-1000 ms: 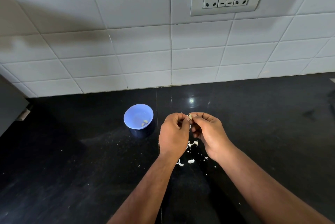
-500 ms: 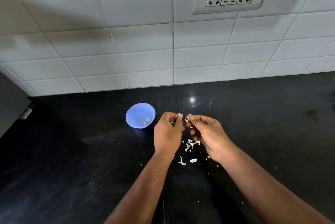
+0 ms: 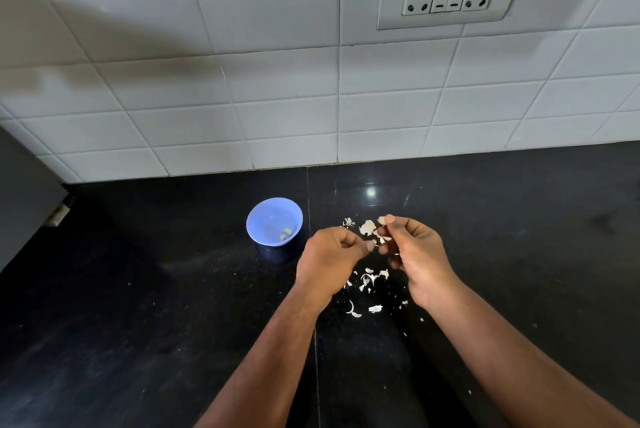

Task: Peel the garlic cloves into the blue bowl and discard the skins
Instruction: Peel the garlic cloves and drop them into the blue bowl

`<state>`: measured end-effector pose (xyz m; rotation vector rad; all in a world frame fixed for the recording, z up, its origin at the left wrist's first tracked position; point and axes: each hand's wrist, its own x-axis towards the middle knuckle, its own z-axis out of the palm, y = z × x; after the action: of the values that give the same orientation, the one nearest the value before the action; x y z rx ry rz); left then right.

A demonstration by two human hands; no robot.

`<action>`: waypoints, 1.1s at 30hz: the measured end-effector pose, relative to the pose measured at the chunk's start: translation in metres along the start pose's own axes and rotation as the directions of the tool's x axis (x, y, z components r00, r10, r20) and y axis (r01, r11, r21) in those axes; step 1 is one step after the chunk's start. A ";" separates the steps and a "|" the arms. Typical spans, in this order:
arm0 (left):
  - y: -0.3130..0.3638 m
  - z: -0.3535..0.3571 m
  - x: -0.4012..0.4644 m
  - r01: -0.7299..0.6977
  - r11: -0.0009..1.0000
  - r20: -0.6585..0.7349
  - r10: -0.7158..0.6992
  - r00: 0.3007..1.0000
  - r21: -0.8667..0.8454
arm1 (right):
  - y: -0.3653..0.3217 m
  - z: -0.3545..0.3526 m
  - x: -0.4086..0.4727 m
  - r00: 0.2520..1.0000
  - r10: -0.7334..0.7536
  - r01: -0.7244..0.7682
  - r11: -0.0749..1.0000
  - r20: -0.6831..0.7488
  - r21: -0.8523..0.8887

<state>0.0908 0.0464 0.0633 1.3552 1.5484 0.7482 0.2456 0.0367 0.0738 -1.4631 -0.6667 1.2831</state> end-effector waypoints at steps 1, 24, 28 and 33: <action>0.000 0.000 0.000 -0.001 1.000 0.038 0.002 0.999 -0.009 | 0.000 -0.001 0.001 1.000 -0.007 0.007 1.000 -0.018 0.005; 0.013 0.012 -0.007 -0.192 0.951 -0.147 0.159 0.976 -0.243 | 0.005 0.005 -0.009 0.979 0.015 -0.061 0.973 0.203 0.224; 0.017 0.013 -0.012 -0.094 0.924 -0.125 0.051 0.991 -0.371 | 0.005 0.006 -0.008 0.986 -0.032 -0.008 0.971 0.164 0.239; 0.021 0.013 -0.015 0.067 0.858 -0.005 -0.081 0.997 -0.510 | 0.006 0.007 -0.007 0.991 -0.026 -0.003 0.977 0.133 0.213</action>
<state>0.1107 0.0346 0.0809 0.8869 1.2867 1.0435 0.2362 0.0308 0.0718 -1.2046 -0.6049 1.4090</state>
